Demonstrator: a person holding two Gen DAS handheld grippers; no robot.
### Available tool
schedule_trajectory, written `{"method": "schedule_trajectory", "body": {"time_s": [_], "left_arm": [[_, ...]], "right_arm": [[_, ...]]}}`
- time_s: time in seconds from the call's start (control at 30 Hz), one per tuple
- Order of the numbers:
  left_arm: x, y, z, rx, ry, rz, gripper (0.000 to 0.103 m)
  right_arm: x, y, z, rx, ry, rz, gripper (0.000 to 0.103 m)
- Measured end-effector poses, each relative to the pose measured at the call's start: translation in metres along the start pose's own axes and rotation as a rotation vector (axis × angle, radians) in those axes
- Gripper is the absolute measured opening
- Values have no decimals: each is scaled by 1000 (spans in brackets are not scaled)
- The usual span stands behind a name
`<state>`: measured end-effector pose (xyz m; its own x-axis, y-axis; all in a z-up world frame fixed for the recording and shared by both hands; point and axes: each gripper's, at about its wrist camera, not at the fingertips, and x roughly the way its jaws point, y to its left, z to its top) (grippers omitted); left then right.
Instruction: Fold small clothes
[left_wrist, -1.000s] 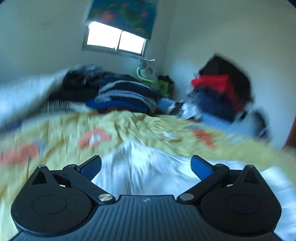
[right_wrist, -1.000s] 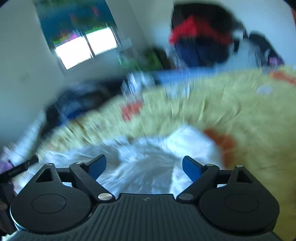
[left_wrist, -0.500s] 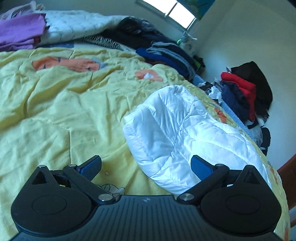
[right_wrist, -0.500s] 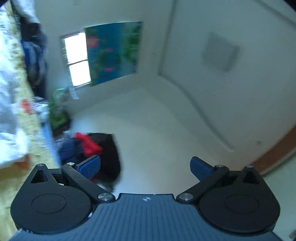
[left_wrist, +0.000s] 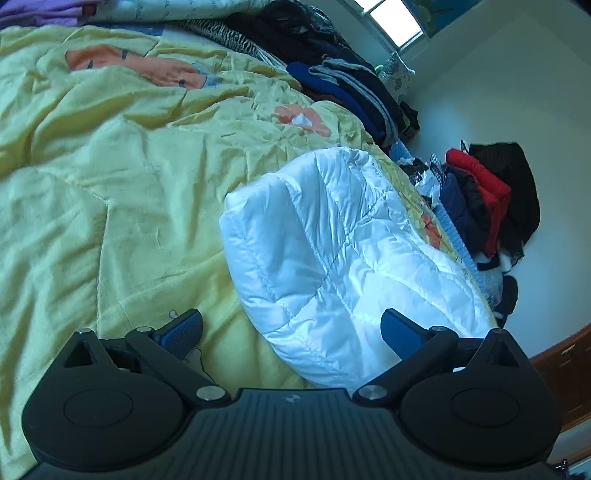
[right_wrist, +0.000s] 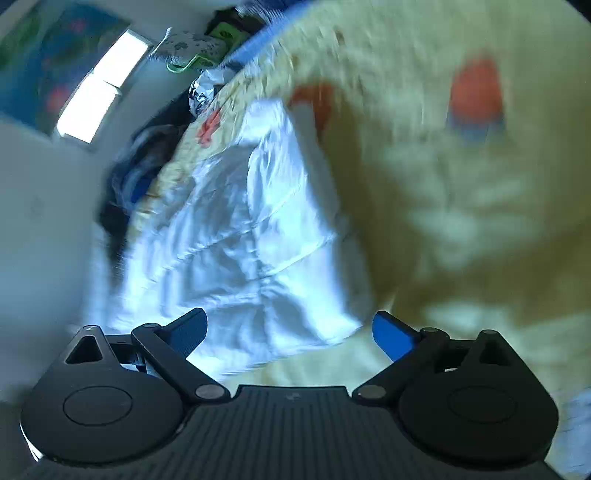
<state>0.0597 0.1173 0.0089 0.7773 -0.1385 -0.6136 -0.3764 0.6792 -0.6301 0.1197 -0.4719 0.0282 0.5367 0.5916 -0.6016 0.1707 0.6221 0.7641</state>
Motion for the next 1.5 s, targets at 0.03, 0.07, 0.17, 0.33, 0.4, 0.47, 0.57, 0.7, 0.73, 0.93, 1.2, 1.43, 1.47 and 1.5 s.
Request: {"method": "schedule_trajectory", "body": {"time_s": [0.03, 0.07, 0.17, 0.33, 0.4, 0.47, 0.57, 0.7, 0.73, 0.93, 1.2, 1.43, 1.47, 1.5], "left_arm": [[1, 0, 0, -5, -2, -3, 103], [2, 0, 1, -10, -3, -7, 103], [5, 0, 3, -36, -2, -19, 103], [8, 9, 9, -157, 14, -83, 103], [10, 10, 11, -153, 5, -88, 101], [13, 9, 12, -153, 0, -82, 72], [24, 11, 14, -164, 54, -50, 31], [25, 11, 13, -148, 44, -67, 15], [22, 8, 13, -136, 34, -67, 11], [-24, -12, 16, -21, 3, -127, 7], [-65, 19, -12, 6, 60, -98, 8], [-52, 37, -20, -35, 75, -11, 63], [-55, 41, -19, -54, 53, -7, 73], [-59, 45, -18, -77, 22, -15, 80]], "right_arm": [[4, -5, -6, 44, 20, 45, 102], [11, -8, -7, 84, 33, 73, 101], [23, -12, -20, 126, -14, 110, 71], [34, -4, -31, 78, -68, 78, 48], [33, -6, -34, 86, -85, 97, 46], [35, -10, -31, 113, -94, 121, 38], [39, -17, -30, 148, -105, 148, 21], [41, -20, -37, 159, -141, 181, 17], [41, -18, -39, 148, -151, 179, 16], [17, -1, -35, 96, -174, 229, 14], [-33, -17, -73, 100, -113, 264, 14], [-31, -39, -85, 190, -150, 121, 67], [-41, -37, -84, 187, -192, 115, 68], [-55, -36, -81, 172, -244, 124, 68]]}}
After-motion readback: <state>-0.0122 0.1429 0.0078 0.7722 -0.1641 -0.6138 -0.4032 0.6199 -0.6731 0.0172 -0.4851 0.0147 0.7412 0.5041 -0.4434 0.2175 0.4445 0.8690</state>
